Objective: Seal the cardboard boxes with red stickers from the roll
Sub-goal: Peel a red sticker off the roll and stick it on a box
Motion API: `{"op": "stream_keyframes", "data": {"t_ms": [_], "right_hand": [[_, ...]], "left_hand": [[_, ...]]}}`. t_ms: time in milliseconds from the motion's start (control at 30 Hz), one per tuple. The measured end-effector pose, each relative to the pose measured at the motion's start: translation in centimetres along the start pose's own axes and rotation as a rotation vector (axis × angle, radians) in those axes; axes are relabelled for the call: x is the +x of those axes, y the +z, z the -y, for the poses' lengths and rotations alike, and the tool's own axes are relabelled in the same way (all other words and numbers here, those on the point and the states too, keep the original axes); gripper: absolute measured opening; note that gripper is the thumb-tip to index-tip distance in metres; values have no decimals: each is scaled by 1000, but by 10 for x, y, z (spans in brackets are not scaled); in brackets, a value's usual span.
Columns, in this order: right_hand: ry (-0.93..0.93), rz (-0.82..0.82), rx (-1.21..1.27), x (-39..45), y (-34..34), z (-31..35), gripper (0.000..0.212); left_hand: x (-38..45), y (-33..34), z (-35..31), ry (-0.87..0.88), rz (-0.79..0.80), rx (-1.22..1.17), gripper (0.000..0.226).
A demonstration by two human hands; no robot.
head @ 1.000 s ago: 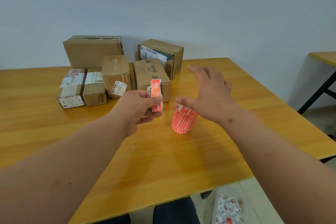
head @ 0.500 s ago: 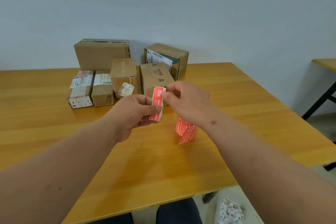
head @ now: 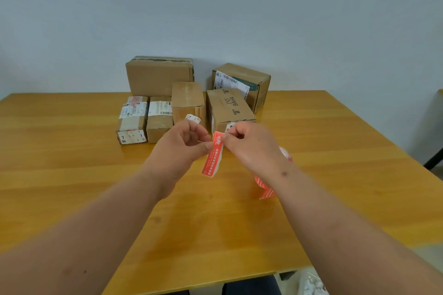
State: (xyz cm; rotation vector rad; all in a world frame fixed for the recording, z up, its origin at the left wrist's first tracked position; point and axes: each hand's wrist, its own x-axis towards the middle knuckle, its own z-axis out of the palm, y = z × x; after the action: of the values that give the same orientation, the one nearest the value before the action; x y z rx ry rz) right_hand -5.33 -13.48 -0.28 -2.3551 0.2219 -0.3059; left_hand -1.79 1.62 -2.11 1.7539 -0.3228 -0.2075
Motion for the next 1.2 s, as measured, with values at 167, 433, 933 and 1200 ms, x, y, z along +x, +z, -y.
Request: {"op": "stream_keyframes", "data": {"t_ms": [167, 433, 933, 1200], "right_hand": [[48, 62, 227, -2, 8, 8, 18], [78, 134, 398, -10, 20, 2, 20], [21, 73, 361, -17, 19, -3, 17], [-153, 44, 214, -19, 24, -11, 17]], "left_hand": [[-1, -1, 4, 50, -5, 66, 6], [-2, -9, 14, 37, 26, -25, 8], [-3, -12, 4, 7, 38, 11, 5], [-4, -13, -4, 52, 48, 240, 12]]}}
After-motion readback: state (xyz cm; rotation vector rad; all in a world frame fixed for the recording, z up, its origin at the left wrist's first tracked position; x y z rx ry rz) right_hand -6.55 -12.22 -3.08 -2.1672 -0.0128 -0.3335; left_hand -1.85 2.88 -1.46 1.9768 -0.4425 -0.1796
